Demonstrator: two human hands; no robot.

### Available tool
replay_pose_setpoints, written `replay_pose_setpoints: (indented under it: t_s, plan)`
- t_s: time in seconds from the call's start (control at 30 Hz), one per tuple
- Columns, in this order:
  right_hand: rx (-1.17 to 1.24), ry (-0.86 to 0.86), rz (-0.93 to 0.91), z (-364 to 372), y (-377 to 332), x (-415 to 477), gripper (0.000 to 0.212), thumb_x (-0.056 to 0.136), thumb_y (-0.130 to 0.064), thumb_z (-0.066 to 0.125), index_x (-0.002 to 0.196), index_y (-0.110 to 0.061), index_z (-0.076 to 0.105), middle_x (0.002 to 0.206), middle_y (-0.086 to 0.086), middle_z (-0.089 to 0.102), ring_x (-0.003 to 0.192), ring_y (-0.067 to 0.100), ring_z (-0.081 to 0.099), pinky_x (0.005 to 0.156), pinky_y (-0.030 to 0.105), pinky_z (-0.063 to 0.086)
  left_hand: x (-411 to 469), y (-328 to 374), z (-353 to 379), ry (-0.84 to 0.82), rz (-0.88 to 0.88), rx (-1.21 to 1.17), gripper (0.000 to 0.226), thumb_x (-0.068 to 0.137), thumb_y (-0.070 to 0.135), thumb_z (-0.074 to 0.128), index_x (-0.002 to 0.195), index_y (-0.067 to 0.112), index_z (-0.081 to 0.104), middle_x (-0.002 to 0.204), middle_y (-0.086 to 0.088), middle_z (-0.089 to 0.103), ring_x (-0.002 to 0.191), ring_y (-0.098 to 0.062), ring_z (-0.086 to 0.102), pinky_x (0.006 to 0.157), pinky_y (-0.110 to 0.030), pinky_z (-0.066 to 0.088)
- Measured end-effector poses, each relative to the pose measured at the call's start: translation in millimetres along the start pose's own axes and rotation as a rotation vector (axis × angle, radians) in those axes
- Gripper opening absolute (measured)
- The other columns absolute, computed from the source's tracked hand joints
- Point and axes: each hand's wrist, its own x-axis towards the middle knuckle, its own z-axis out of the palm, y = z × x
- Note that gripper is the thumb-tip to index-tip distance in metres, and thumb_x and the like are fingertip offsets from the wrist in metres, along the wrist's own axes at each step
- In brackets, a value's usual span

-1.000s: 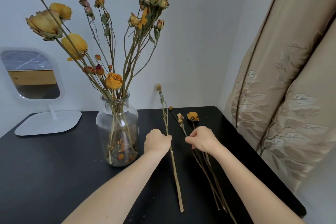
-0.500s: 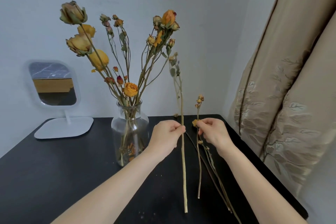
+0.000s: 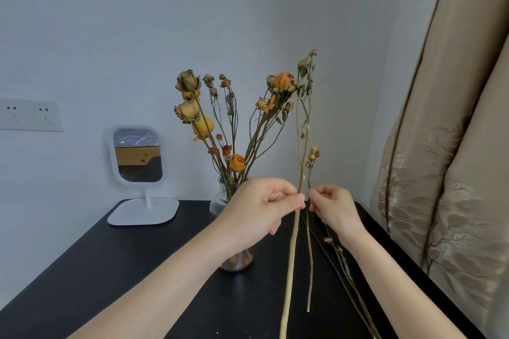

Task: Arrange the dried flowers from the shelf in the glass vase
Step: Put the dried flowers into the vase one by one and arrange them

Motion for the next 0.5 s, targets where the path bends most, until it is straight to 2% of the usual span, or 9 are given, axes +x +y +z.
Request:
replay_pose_setpoints:
  t_s: [0.13,0.33,0.43,0.5]
  plan:
    - [0.019,0.040,-0.013,0.3,-6.9,-3.6,0.019,0.088,-0.014,0.058,0.069,-0.009,0.061,0.052,-0.002,0.055,0.035,-0.001,0.045,0.052,0.020,0.036,4.6,-3.4,6.8,-0.057,-0.036,0.073,0.016,0.093,0.029,0.052,0.083,0.024,0.064,0.038,0.011,0.047,0.035,-0.001,0.041,0.055,-0.018,0.044]
    - [0.010,0.095,0.000,-10.7,-4.4,-8.2,0.018,0.086,-0.015,0.058,0.069,-0.011,0.062,0.053,-0.002,0.059,0.044,0.007,0.047,0.051,0.022,0.036,15.2,-7.2,23.8,-0.073,-0.031,0.158,0.015,0.093,0.027,0.052,0.086,0.020,0.064,0.038,0.011,0.047,0.035,-0.001,0.041,0.049,-0.011,0.038]
    - [0.028,0.106,-0.010,-18.5,-6.7,-8.1,0.017,0.086,-0.016,0.058,0.072,-0.007,0.065,0.055,0.000,0.059,0.048,0.010,0.048,0.052,0.023,0.037,18.0,2.5,21.7,-0.052,0.059,0.127,0.013,0.092,0.031,0.053,0.084,0.029,0.062,0.042,0.008,0.046,0.038,-0.002,0.042,0.058,-0.022,0.046]
    - [0.071,0.123,-0.028,-21.3,-12.8,-9.1,0.018,0.087,-0.017,0.059,0.073,-0.008,0.064,0.054,-0.002,0.057,0.045,0.006,0.048,0.052,0.022,0.037,19.1,12.1,14.3,-0.011,0.119,0.103,0.010,0.091,0.033,0.053,0.084,0.032,0.060,0.042,0.009,0.047,0.040,-0.001,0.043,0.061,-0.027,0.047]
